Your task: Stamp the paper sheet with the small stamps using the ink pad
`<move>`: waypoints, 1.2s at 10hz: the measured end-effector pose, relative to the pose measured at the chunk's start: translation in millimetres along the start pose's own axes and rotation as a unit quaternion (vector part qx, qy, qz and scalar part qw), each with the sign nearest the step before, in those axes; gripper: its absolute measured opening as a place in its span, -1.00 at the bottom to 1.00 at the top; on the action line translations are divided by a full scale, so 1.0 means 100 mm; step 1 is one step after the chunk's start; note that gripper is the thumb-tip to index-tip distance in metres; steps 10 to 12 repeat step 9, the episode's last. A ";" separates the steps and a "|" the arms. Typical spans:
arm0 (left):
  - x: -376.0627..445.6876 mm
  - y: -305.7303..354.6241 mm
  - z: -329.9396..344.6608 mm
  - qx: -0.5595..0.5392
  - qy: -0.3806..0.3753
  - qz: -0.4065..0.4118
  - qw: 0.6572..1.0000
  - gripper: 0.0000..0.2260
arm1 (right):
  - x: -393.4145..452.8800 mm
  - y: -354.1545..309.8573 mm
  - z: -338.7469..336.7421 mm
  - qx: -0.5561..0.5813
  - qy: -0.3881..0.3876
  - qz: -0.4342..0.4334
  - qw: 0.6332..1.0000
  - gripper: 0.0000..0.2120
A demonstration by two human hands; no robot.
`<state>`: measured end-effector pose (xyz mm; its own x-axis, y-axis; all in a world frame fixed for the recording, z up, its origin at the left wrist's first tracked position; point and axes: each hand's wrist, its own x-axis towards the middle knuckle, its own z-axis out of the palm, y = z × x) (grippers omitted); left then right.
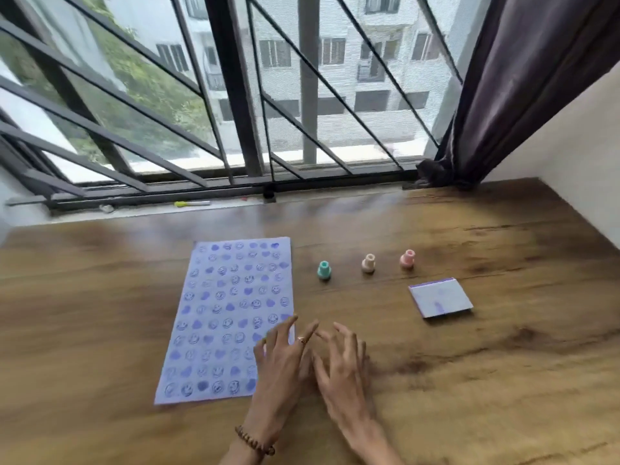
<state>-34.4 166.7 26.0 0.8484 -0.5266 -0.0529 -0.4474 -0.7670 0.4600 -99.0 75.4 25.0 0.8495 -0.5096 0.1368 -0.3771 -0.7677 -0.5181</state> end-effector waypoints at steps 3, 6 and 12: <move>-0.78 -1.13 -0.48 -0.018 0.126 -0.212 0.969 -0.74 | -0.20 -0.33 0.36 -0.001 -0.054 -0.056 0.997 -0.63; -0.87 -1.14 -0.46 0.006 0.061 -0.158 0.986 -0.72 | -0.20 -0.17 0.24 0.005 -0.067 0.044 0.997 -0.56; -0.70 -1.06 -0.64 0.025 0.057 -0.053 0.997 -0.69 | -0.22 -0.49 0.16 -0.015 -0.049 -0.021 0.998 -0.57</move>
